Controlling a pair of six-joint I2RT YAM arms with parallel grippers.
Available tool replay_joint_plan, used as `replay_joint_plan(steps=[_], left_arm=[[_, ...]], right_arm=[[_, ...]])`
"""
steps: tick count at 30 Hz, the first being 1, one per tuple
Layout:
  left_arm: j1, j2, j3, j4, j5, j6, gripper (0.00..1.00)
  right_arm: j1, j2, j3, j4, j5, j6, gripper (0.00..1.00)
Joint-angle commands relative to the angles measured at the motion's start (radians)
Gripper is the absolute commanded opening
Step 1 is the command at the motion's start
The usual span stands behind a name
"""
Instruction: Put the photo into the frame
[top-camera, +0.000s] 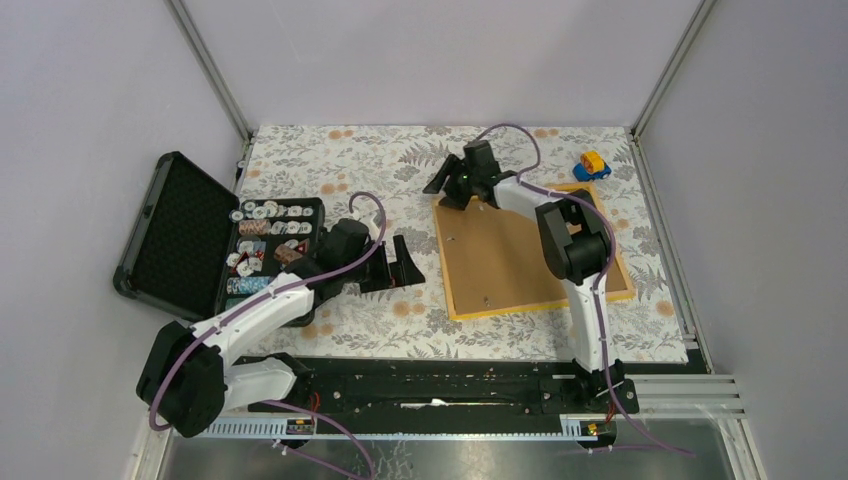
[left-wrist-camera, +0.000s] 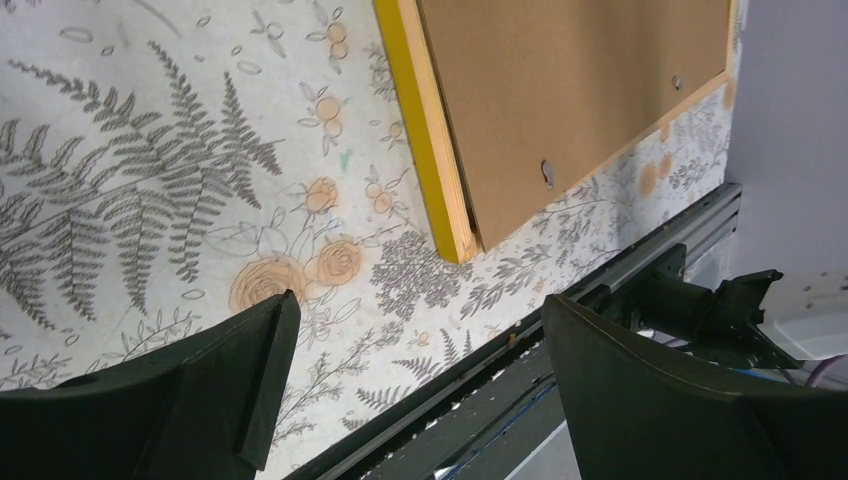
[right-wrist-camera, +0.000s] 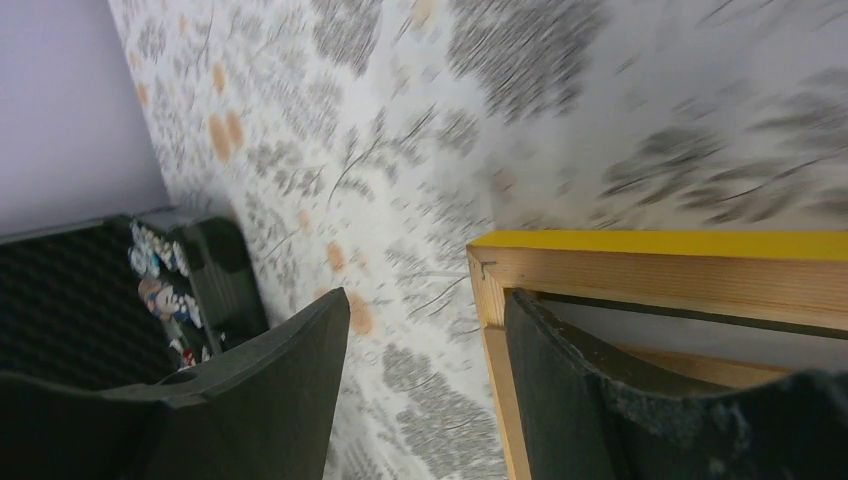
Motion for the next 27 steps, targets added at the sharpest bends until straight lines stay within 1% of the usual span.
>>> replay_joint_plan(steps=[1, 5, 7, 9, 11, 14, 17, 20, 23, 25, 27], left_arm=[[0.012, -0.025, -0.025, 0.038, 0.013, 0.0, 0.99], [0.012, -0.013, -0.031, 0.066, 0.032, -0.015, 0.99], [0.013, 0.004, -0.032, 0.077, 0.045, -0.017, 0.99], [0.013, 0.03, -0.037, 0.092, 0.072, -0.02, 0.99], [0.012, 0.057, -0.046, 0.121, 0.101, -0.029, 0.99], [0.012, 0.092, -0.062, 0.176, 0.134, -0.049, 0.99], [0.004, 0.132, -0.065, 0.225, 0.162, -0.06, 0.99], [-0.02, 0.175, -0.054, 0.264, 0.189, -0.069, 0.99], [-0.048, 0.207, -0.035, 0.284, 0.208, -0.06, 0.99], [-0.061, 0.214, -0.029, 0.284, 0.221, -0.047, 0.99], [-0.064, 0.213, -0.032, 0.283, 0.233, -0.035, 0.99]], right_arm=[[0.099, -0.003, 0.002, 0.027, -0.063, 0.099, 0.66], [0.123, -0.008, 0.057, 0.018, -0.129, 0.074, 0.68], [0.124, -0.043, 0.079, -0.051, -0.117, 0.002, 0.72], [0.123, -0.095, 0.103, -0.187, -0.067, -0.154, 0.77], [0.122, -0.171, 0.086, -0.292, 0.022, -0.282, 0.84], [0.095, -0.32, -0.042, -0.355, 0.11, -0.411, 0.93], [-0.035, -0.468, -0.23, -0.355, 0.085, -0.444, 0.98], [-0.236, -0.575, -0.383, -0.334, 0.073, -0.445, 1.0], [-0.452, -0.62, -0.461, -0.299, 0.046, -0.425, 1.0], [-0.58, -0.622, -0.471, -0.269, 0.061, -0.408, 1.0], [-0.649, -0.597, -0.45, -0.263, 0.127, -0.396, 1.0]])
